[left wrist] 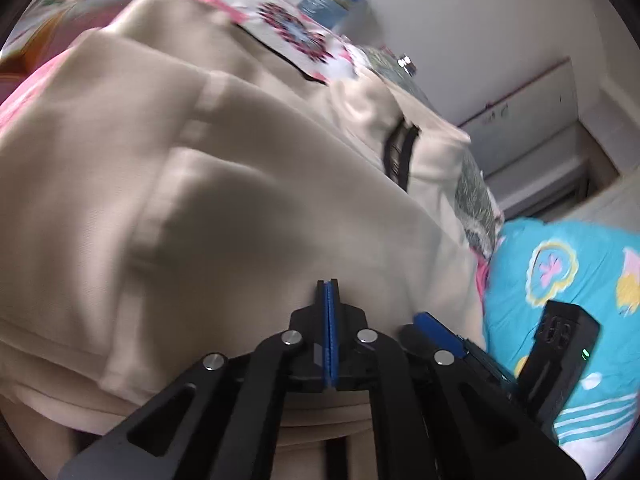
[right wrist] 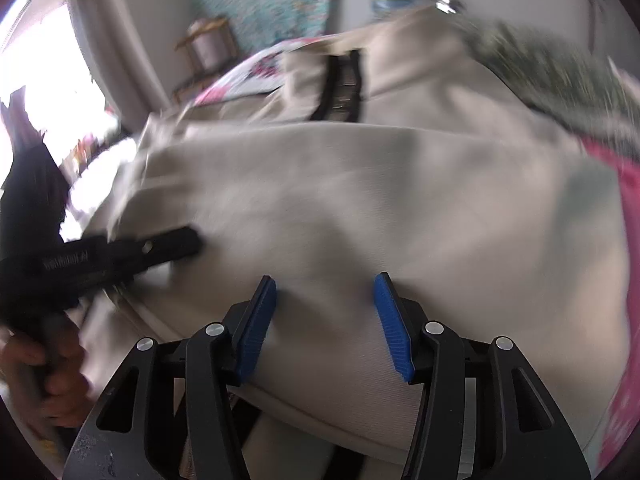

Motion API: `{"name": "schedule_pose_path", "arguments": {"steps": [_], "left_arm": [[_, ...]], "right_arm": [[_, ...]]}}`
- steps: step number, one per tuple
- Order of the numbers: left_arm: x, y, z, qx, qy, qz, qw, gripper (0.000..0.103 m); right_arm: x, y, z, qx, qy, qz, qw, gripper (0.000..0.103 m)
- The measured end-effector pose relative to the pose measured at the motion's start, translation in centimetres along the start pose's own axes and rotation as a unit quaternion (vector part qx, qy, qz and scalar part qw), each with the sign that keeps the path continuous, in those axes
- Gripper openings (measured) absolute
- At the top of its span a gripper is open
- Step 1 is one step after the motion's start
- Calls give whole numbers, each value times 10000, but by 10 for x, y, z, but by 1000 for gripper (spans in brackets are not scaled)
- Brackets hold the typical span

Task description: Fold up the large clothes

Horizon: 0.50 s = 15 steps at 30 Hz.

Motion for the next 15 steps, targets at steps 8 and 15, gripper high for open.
{"name": "schedule_pose_path", "arguments": {"steps": [8, 15], "left_arm": [[-46, -5, -50, 268, -223, -449, 9984, 3], [-13, 15, -81, 359, -1208, 11, 9920, 2]], "right_arm": [[84, 18, -24, -66, -744, 1595, 9844, 3], [78, 36, -68, -29, 511, 1140, 9922, 37]]}}
Point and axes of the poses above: each gripper's, at about its wrist camera, not at the fingertips, and z roughly the way its jaws point, x to its right, y to its underside, the point moved 4 cm from there along z, roughly the way its jaws point, and after that the axes turned 12 degrees about -x, right-handed, at the moved point
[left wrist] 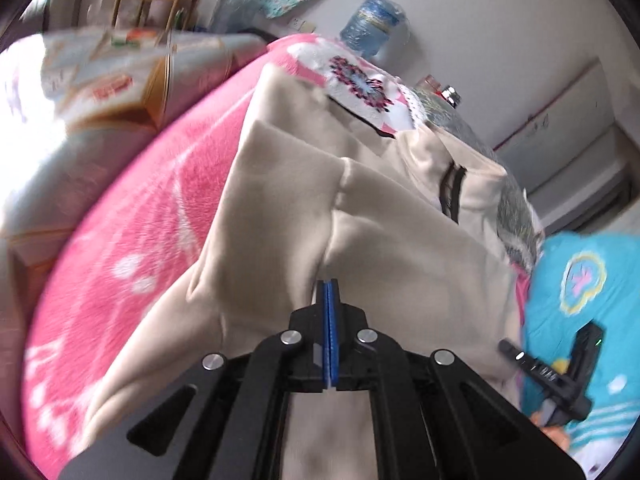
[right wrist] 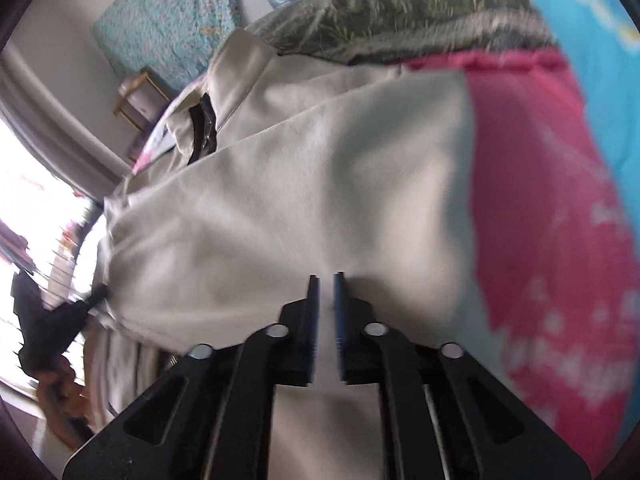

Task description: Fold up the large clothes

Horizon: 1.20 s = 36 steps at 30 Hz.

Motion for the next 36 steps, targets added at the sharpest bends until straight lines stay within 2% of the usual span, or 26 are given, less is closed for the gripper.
{"name": "schedule_pose_path", "arguments": {"steps": [1, 3, 7, 12, 16, 19, 20, 22, 23, 24, 25, 26, 28, 30, 31, 33, 35, 36], "left_arm": [[6, 4, -8, 60, -143, 129, 9998, 3], [10, 11, -23, 122, -297, 322, 9990, 3], [21, 25, -56, 223, -474, 599, 9968, 3], [26, 57, -78, 211, -888, 1054, 9902, 4], [13, 88, -71, -64, -993, 1243, 9872, 16], [-2, 103, -68, -168, -961, 1165, 9884, 33], [-7, 107, -68, -186, -940, 1114, 9891, 40], [-18, 119, -71, -251, -903, 1066, 9899, 41], [-21, 126, -74, -236, -988, 1174, 9879, 41], [-20, 136, -77, -223, -1071, 1430, 9837, 41], [-14, 152, -79, -250, -1227, 1895, 9739, 42], [-8, 164, -80, -301, -1360, 2243, 9645, 46], [11, 201, -76, -561, -1641, 3267, 9291, 55], [26, 235, -77, -652, -1670, 3922, 9022, 61], [34, 250, -78, -644, -1587, 4162, 8930, 64], [47, 274, -81, -564, -1403, 4473, 8815, 70], [57, 290, -78, -547, -1252, 4676, 8733, 75], [62, 296, -72, -578, -1245, 4805, 8662, 75]], "right_arm": [[2, 2, -9, 119, 135, -74, 9998, 50], [5, 10, -27, 277, 259, -104, 9992, 50], [9, 17, -43, 314, 179, 92, 9993, 50], [9, 43, -55, 108, 33, 103, 9999, 52], [8, 58, -58, 43, 309, -152, 9994, 56], [21, 60, -52, -230, 277, 184, 9992, 67], [25, 62, -50, -354, 204, 300, 9987, 67], [31, 64, -50, -477, 49, 493, 9976, 67], [30, 67, -55, -387, 49, 479, 9981, 67], [24, 71, -59, -272, 59, 293, 9992, 67], [16, 76, -61, -263, 100, 46, 9996, 67], [-1, 84, -59, -422, 245, -458, 9978, 67], [-41, 116, -51, -971, 703, -1765, 9770, 67], [-68, 150, -55, -1133, 921, -2689, 9520, 67], [-79, 168, -60, -1138, 964, -3049, 9406, 67], [-97, 210, -72, -1213, 819, -3649, 9195, 67], [-109, 241, -75, -1281, 819, -4154, 8968, 73], [-114, 255, -72, -1264, 954, -4466, 8806, 76]]}}
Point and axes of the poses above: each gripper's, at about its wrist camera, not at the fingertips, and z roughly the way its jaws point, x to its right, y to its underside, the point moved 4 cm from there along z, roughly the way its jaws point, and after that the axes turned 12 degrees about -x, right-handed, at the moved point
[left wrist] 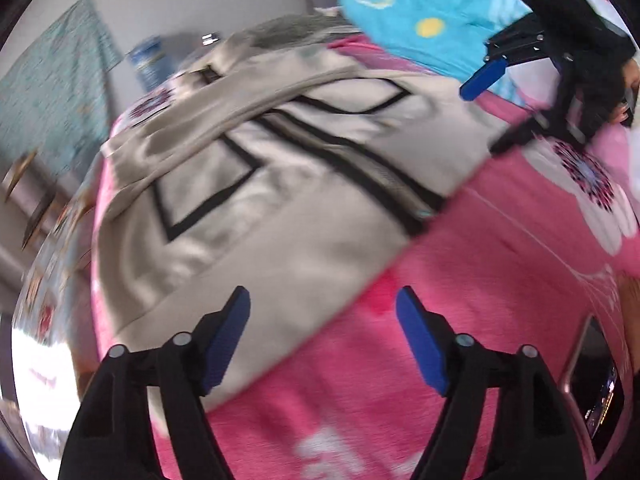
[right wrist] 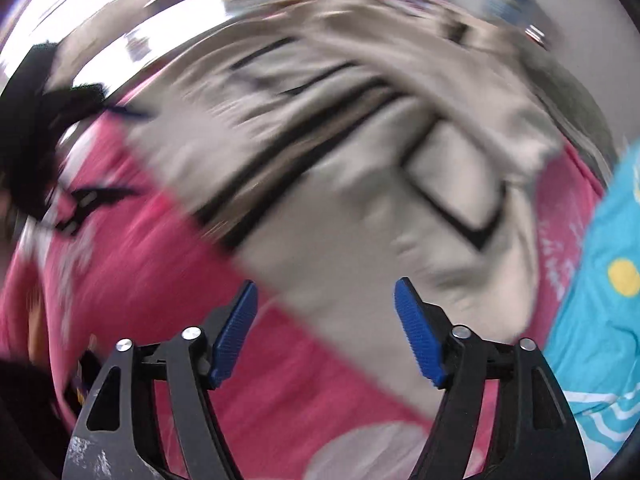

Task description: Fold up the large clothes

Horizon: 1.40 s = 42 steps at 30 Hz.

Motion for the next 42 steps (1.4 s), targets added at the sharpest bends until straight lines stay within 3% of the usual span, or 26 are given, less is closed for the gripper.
{"name": "schedule_pose_path", "arguments": {"steps": [3, 5, 7, 9, 10, 11, 12, 13, 14, 16, 18, 20, 21, 23, 26, 29, 31, 33, 35, 40, 42], "left_arm": [[14, -4, 20, -107, -362, 392, 9985, 75], [13, -8, 29, -66, -488, 436, 9978, 83], [0, -10, 29, 54, -739, 224, 9970, 83], [-19, -5, 29, 14, -1315, 139, 9912, 83], [-27, 0, 30, -11, -1515, 191, 9883, 83], [-38, 10, 30, -60, -1815, 264, 9830, 83], [-49, 19, 29, -95, -2050, 298, 9783, 83], [-58, 28, 28, -117, -2184, 295, 9754, 83], [-68, 36, 25, -121, -2267, 249, 9736, 82], [-73, 39, 26, -122, -2510, 324, 9674, 82], [-65, 31, 35, -97, -2810, 586, 9579, 69], [-53, 15, 46, -42, -3052, 724, 9495, 47], [-50, 5, 55, -42, -3095, 698, 9483, 42], [-45, -15, 70, -93, -3175, 671, 9458, 20], [-40, -30, 83, -157, -3431, 854, 9353, 7], [-44, -22, 67, 2, -3277, 845, 9410, 5], [-41, -11, 56, -9, -3330, 1025, 9373, 5], [-42, 2, 41, -51, -3342, 1149, 9355, 5], [-41, 10, 21, -72, -3210, 1099, 9407, 5], [-17, 38, -26, -190, -2882, 1131, 9507, 5], [-5, 54, -36, -378, -2643, 1119, 9572, 6]], "right_arm": [[-21, 0, 31, -331, 945, -420, 9941, 81], [-17, -1, 53, -481, 1301, -383, 9896, 82], [-10, 1, 65, -413, 1311, -347, 9899, 91], [6, 8, 65, -475, 1427, -233, 9884, 91], [17, 13, 62, -496, 1864, -221, 9810, 83], [28, 18, 62, -571, 2241, -192, 9727, 65], [44, 25, 64, -690, 2561, -79, 9641, 63], [53, 28, 67, -766, 2620, 38, 9620, 60], [66, 33, 70, -887, 2666, 264, 9593, 48], [69, 30, 78, -859, 2645, 352, 9599, 46], [55, 22, 84, -691, 2924, 78, 9538, 41], [35, 17, 93, -557, 3372, -385, 9390, 29], [30, 15, 97, -548, 3523, -532, 9328, 29], [29, 14, 100, -553, 3494, -515, 9339, 20], [35, 13, 90, -474, 3261, -130, 9441, 9], [33, 13, 71, -334, 3416, -142, 9391, 8], [28, 14, 51, -53, 3519, -169, 9359, 8], [17, 12, 38, 14, 3416, -162, 9397, 8], [9, 15, 20, 99, 3235, -114, 9461, 8], [-24, 45, 3, -319, 2505, -308, 9671, 8], [-39, 58, 2, -524, 2322, -557, 9697, 8]]}}
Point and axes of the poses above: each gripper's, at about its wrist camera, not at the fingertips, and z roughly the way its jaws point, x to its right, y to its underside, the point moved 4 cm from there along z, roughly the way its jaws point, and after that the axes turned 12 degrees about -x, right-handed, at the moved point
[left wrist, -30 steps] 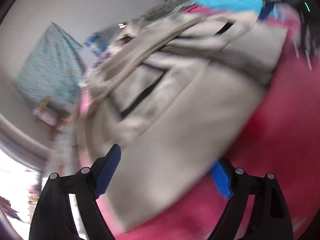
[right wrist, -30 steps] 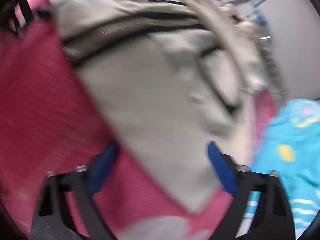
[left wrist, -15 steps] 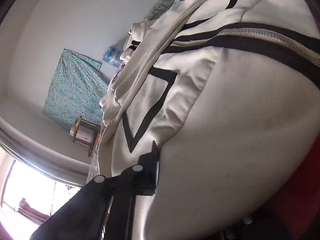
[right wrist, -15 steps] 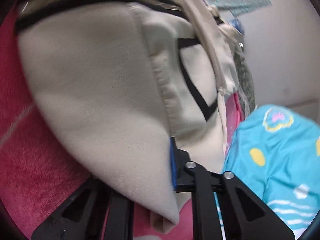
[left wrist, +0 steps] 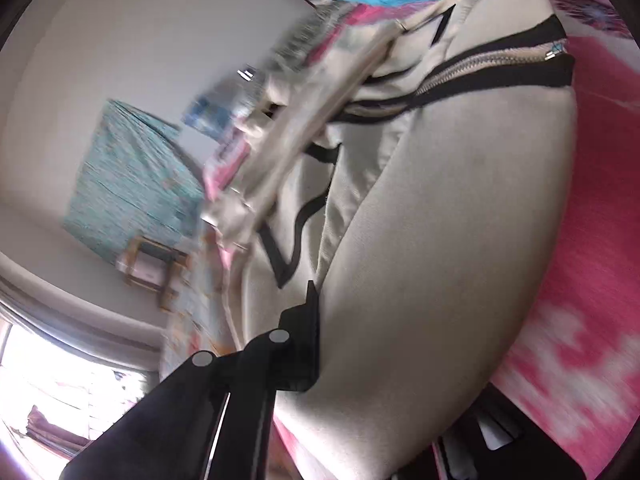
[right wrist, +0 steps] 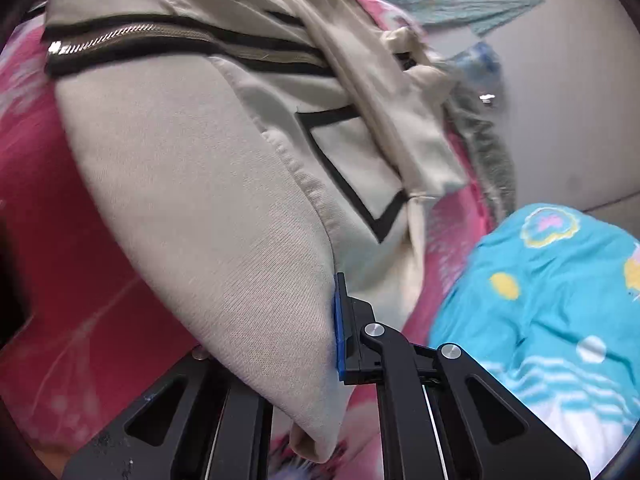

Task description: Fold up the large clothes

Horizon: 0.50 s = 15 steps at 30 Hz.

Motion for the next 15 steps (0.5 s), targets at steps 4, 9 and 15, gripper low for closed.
{"name": "schedule_pose_path", "arguments": {"steps": [4, 9, 15], "left_arm": [[26, 23, -1, -295, 305, 302, 9986, 11], [33, 44, -10, -130, 561, 418, 9975, 30], [14, 45, -54, 224, 2125, -330, 9764, 49]], "right_arm": [[-27, 9, 14, -561, -312, -672, 9957, 14], [-46, 15, 25, -996, -353, -1247, 9866, 35], [-45, 29, -32, -649, -1000, -1724, 9778, 55]]}}
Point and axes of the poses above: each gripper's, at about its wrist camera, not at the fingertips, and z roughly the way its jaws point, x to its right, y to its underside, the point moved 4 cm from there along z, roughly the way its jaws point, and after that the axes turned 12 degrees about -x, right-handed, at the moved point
